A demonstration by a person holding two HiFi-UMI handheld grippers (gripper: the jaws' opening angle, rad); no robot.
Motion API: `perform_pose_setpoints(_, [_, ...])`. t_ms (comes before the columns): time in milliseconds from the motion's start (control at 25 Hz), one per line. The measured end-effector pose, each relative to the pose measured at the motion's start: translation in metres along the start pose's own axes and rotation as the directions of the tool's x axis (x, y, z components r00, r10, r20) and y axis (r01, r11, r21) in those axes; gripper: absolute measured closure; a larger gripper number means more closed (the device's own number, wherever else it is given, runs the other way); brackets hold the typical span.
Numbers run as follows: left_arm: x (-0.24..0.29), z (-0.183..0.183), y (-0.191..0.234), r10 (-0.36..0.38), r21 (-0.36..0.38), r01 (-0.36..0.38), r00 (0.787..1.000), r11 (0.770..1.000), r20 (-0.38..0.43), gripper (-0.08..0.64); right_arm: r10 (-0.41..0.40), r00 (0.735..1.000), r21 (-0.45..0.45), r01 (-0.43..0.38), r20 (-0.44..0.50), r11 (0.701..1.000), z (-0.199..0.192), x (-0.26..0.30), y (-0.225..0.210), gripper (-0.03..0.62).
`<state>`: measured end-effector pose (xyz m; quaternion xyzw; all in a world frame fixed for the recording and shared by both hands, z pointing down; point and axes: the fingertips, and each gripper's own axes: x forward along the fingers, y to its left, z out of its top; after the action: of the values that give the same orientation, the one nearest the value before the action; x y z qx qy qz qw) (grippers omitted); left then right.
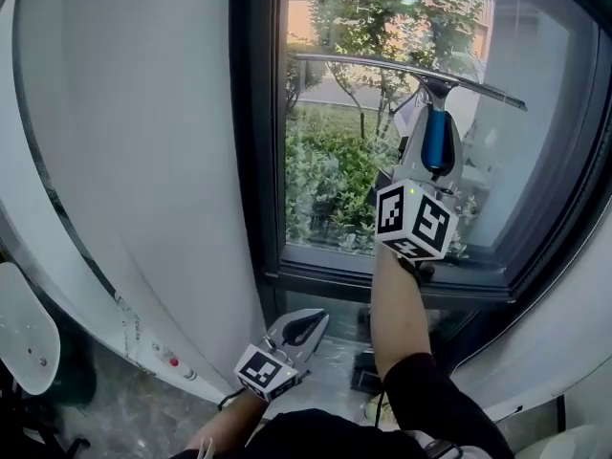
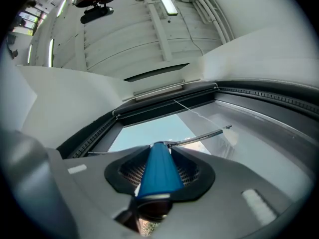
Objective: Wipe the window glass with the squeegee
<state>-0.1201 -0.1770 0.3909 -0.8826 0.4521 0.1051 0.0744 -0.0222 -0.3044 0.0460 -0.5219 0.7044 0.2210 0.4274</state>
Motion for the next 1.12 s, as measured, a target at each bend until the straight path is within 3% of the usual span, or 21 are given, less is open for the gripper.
perform_pose_setpoints(280, [0.01,-0.002,-0.005,-0.056,0.012,0.056,0.998,0.998,-0.01,0.558,-0.027,0.999,0.004,0.026,0.037,1.0,0.002,0.042,0.019,0.459])
perform_pose_setpoints(720, [0.009,-0.003,0.005,-0.048,0.013,0.049,0.999,0.999,-0.015,0.558,-0.029,0.999,-0.069,0.031,0.03,0.997,-0.012,0.049,0.022,0.46])
perform_pose_setpoints(1120, [0.006,-0.003,0.006,-0.042,0.018,0.042,0.999,0.999,-0.023,0.558,-0.017,1.0,-0.082,0.019,0.021,0.996,-0.018,0.041,0.024,0.46])
